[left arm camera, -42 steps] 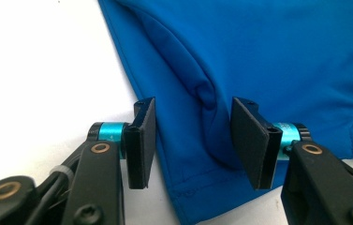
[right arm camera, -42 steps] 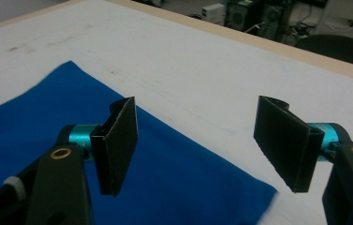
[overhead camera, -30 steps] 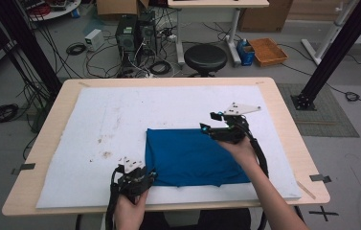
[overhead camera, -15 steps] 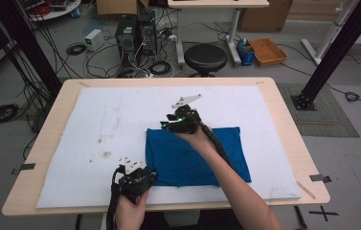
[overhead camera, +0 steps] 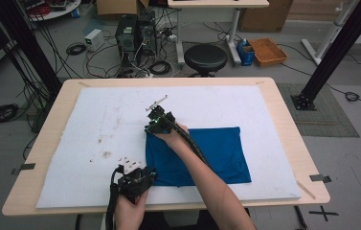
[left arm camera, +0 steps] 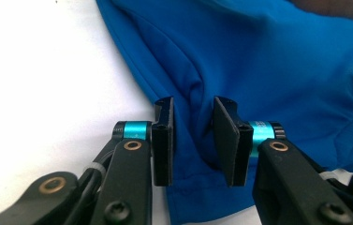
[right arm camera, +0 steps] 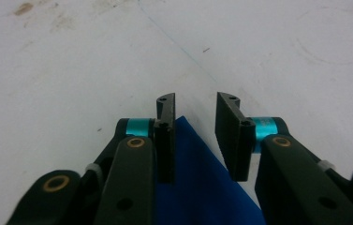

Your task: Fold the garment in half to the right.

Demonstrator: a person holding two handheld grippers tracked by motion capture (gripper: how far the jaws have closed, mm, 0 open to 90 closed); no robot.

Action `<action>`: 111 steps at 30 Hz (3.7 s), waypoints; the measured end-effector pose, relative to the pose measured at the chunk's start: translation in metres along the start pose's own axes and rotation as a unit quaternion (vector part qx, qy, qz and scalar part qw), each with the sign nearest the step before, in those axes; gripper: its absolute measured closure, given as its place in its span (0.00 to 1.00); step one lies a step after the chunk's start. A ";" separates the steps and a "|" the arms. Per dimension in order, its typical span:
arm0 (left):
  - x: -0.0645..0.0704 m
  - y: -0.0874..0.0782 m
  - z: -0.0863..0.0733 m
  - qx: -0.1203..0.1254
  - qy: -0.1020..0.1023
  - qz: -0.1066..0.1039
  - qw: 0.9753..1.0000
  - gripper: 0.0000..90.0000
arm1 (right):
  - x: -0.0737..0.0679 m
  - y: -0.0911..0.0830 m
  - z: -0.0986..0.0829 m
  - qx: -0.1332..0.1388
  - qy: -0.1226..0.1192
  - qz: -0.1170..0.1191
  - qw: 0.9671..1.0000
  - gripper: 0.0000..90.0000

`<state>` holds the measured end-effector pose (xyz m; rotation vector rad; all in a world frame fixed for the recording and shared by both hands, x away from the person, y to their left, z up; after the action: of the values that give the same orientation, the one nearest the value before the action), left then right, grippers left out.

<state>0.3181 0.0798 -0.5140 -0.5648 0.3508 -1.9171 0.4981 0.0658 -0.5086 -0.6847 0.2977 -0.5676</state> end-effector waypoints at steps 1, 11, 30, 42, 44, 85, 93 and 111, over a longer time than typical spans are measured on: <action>0.000 0.000 0.000 0.000 0.001 0.000 1.000 0.77 | 0.000 0.002 -0.002 -0.004 -0.003 0.000 1.000 0.85; 0.000 0.000 0.001 -0.002 -0.005 -0.011 1.000 0.81 | -0.004 -0.001 0.001 0.002 -0.008 0.014 1.000 0.98; 0.061 -0.020 0.059 0.054 0.044 -0.095 0.993 0.95 | 0.028 -0.106 0.029 0.111 0.019 0.082 0.990 0.98; 0.164 0.030 0.069 0.038 0.080 -0.185 0.979 0.95 | 0.096 -0.192 -0.016 0.118 0.031 0.080 0.989 0.97; 0.177 0.039 0.067 0.033 0.087 -0.191 0.977 0.95 | 0.107 -0.201 -0.026 0.114 0.028 0.073 0.990 0.97; 0.155 0.051 0.088 0.075 0.138 -0.173 0.972 0.58 | 0.124 -0.288 -0.161 0.082 0.104 -0.125 0.983 0.70; 0.066 0.020 0.102 0.108 0.131 -0.092 0.981 0.55 | 0.059 -0.298 -0.217 0.097 0.165 -0.078 0.978 0.67; -0.004 -0.003 0.108 0.135 0.096 -0.037 0.986 0.52 | 0.047 -0.302 -0.254 0.072 0.170 -0.103 0.977 0.99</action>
<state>0.3750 0.0861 -0.4225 -0.2171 0.1902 -2.0545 0.3064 -0.2821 -0.4991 -0.4788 0.5032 -0.8981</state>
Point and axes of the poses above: each handheld gripper's, and its own axes: y roughly forward along the jaws, z roughly out of its top, x roughly to its right, the point moved 10 cm from there along y, roughly forward along the jaws, and after that the axes turned 7 degrees about x, right-handed, at the moved point
